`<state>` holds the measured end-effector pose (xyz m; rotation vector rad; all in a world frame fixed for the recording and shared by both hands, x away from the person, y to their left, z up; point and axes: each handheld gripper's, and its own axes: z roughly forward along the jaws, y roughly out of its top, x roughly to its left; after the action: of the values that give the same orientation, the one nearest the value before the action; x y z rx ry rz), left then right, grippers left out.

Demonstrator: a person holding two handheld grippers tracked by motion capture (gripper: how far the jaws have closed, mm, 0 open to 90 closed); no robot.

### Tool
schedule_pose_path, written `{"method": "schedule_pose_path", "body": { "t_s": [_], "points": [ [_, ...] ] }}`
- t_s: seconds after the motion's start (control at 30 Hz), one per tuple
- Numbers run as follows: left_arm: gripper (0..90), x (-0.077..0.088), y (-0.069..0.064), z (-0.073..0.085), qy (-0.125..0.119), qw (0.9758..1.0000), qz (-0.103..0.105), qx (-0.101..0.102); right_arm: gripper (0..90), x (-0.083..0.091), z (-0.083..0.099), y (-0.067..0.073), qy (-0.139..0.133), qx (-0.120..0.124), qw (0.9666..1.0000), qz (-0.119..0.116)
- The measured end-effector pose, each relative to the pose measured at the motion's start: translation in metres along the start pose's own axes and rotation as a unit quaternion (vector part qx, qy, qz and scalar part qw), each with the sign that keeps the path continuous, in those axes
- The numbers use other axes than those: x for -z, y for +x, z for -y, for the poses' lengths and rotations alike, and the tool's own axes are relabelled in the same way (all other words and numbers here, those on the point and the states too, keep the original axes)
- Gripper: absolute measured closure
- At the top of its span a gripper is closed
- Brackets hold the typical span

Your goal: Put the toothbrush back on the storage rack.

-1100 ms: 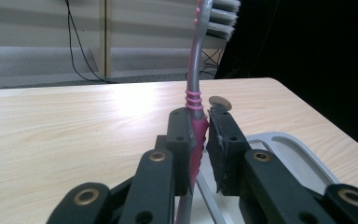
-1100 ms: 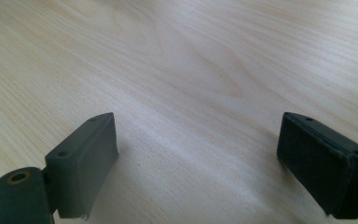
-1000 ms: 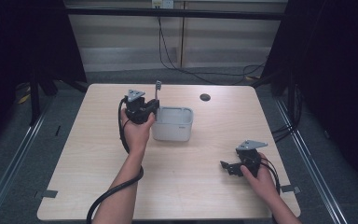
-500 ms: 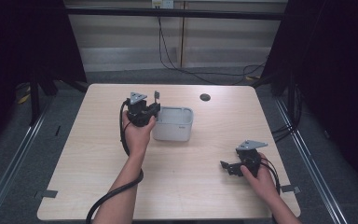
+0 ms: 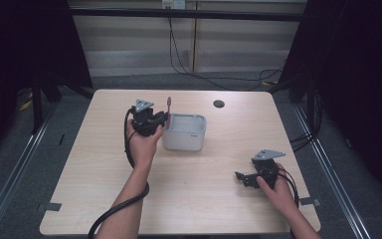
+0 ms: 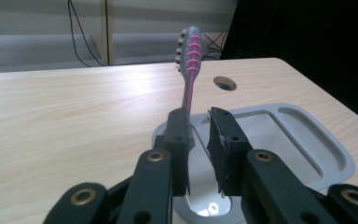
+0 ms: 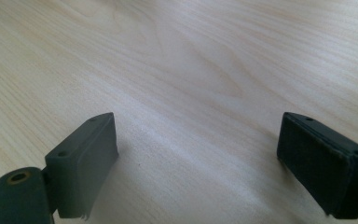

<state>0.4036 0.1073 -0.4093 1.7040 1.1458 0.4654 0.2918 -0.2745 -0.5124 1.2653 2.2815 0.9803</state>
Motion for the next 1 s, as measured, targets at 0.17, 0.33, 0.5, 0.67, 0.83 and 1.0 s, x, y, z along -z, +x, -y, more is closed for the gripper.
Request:
{"method": "schedule_pose_path", "body": {
  "t_s": [0.17,0.33,0.5,0.67,0.83,1.0],
  "points": [
    [75.2,0.004,0.003,0.0,0.002,1.0,0.0,-0.001,11.5,0.0,0.0,0.0,0.0,-0.001,1.0,0.0],
    [71.5,0.01,0.006,0.0,0.001,1.0,0.001,0.001,11.5,0.0,0.0,0.0,0.0,0.001,1.0,0.0],
    [65.4,0.013,0.009,0.001,0.003,1.0,0.002,-0.001,11.5,0.0,0.0,0.0,0.0,0.0,1.0,0.0],
    [58.3,0.016,0.011,0.002,0.009,1.0,0.003,-0.004,11.5,0.0,0.0,0.0,0.0,0.001,1.0,0.0],
    [49.8,0.017,0.013,0.003,0.014,0.9999,0.004,-0.004,11.5,0.0,0.0,0.0,0.0,-0.001,1.0,0.0],
    [40.9,0.018,0.015,0.006,0.02,0.9998,0.006,-0.009,11.5,0.0,0.0,0.0,0.0,0.001,1.0,0.0]
  ]
}}
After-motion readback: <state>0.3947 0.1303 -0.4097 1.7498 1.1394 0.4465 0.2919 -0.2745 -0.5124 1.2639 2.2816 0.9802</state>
